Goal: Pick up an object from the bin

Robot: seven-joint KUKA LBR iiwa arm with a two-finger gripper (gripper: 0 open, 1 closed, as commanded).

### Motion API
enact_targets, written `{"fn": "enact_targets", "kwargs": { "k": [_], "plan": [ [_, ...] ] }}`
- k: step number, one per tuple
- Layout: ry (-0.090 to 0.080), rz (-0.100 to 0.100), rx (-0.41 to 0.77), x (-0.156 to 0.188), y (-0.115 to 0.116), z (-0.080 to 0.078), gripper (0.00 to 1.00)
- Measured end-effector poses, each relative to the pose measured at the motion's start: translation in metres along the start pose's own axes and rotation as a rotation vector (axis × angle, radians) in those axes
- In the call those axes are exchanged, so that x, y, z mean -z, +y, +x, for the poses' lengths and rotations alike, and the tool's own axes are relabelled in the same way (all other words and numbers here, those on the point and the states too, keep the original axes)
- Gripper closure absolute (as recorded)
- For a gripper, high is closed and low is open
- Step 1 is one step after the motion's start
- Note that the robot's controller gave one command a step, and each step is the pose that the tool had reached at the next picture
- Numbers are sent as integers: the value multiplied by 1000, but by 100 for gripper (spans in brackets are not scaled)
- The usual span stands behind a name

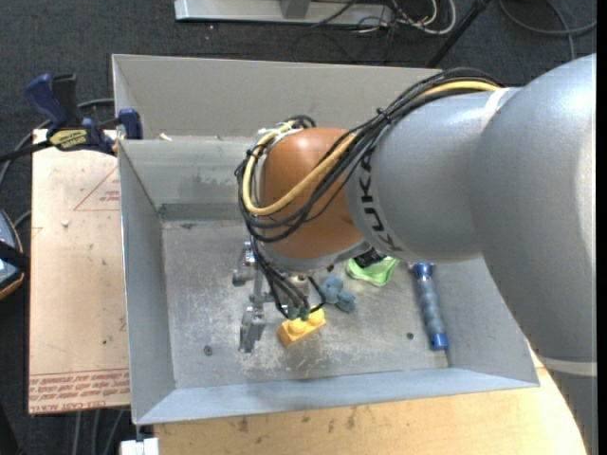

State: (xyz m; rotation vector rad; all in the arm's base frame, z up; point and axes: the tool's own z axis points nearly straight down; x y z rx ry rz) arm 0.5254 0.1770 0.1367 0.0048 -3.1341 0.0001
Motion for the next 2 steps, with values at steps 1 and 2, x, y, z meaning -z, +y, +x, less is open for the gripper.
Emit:
{"fn": "enact_targets", "kwargs": {
  "k": [1, 2],
  "plan": [
    [-4, 3, 144, -33, -95, 8, 0],
    [-8, -1, 149, -31, -90, 7, 100]
  ]
}}
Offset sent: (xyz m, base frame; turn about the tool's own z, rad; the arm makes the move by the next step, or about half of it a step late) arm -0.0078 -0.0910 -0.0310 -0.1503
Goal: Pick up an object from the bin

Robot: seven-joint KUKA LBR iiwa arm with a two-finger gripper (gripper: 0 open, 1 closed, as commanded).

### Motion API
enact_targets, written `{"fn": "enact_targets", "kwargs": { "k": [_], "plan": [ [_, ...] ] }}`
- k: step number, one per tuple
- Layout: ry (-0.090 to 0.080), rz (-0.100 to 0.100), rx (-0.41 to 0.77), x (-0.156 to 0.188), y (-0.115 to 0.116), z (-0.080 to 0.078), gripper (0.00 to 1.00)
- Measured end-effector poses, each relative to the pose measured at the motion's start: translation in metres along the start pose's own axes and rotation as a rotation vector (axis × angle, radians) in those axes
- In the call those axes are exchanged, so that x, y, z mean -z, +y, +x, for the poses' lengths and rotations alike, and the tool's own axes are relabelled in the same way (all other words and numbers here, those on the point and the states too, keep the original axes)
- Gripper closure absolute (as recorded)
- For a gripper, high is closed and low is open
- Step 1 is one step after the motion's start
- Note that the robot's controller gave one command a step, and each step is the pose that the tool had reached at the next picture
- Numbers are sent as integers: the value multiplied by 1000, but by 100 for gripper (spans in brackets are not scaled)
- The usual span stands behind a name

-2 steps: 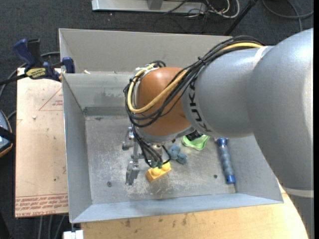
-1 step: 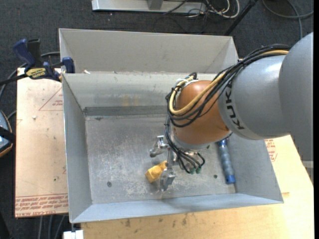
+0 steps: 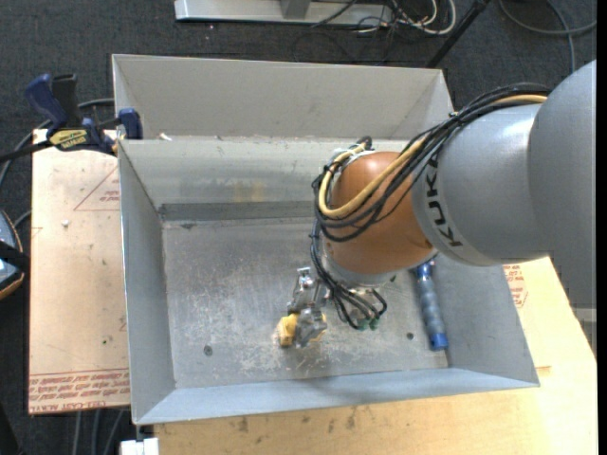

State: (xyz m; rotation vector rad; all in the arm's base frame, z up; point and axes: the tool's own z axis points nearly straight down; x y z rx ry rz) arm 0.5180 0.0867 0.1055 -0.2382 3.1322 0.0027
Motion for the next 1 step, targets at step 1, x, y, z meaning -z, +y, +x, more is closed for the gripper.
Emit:
{"fn": "enact_targets", "kwargs": {
  "k": [1],
  "plan": [
    [-10, 1, 26, 108, -3, -3, 100]
  ]
}}
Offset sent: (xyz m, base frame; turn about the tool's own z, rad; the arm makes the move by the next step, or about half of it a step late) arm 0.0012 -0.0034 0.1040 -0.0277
